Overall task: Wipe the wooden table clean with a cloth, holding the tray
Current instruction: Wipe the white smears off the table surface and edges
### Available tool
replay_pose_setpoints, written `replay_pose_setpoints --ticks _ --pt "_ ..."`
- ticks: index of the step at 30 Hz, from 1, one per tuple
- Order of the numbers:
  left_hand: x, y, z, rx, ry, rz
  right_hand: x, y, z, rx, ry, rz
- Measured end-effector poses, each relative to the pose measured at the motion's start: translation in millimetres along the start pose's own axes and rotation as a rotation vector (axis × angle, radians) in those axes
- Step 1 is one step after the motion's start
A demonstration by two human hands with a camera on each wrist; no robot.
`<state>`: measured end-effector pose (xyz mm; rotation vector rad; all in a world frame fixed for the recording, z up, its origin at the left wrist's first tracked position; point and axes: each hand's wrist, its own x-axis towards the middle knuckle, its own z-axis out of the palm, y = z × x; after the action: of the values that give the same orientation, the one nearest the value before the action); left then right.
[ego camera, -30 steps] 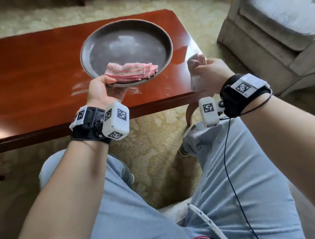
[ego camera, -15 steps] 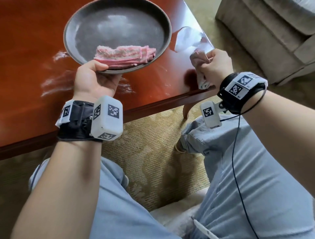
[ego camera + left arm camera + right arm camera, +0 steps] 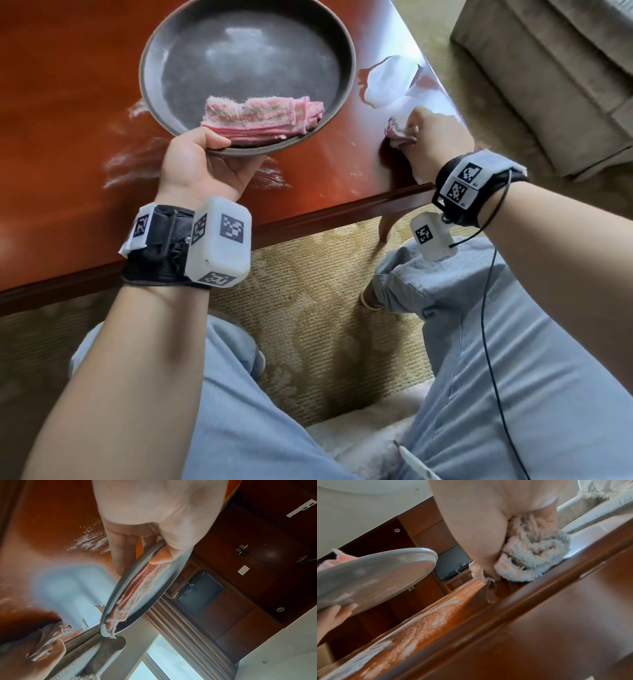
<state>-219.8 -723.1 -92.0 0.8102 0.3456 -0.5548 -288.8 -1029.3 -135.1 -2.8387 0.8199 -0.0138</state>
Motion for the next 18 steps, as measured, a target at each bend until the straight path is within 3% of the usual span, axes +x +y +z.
replay_pose_setpoints --ticks 3,18 --pt "-1.0 1.9 0.5 0.011 -0.020 -0.022 -3.0 0.5 0.0 -0.030 0.040 0.026" --pt "-8.5 11.0 -9.7 -0.031 -0.039 -0.016 -13.6 -19.8 8.1 -0.003 -0.029 0.022"
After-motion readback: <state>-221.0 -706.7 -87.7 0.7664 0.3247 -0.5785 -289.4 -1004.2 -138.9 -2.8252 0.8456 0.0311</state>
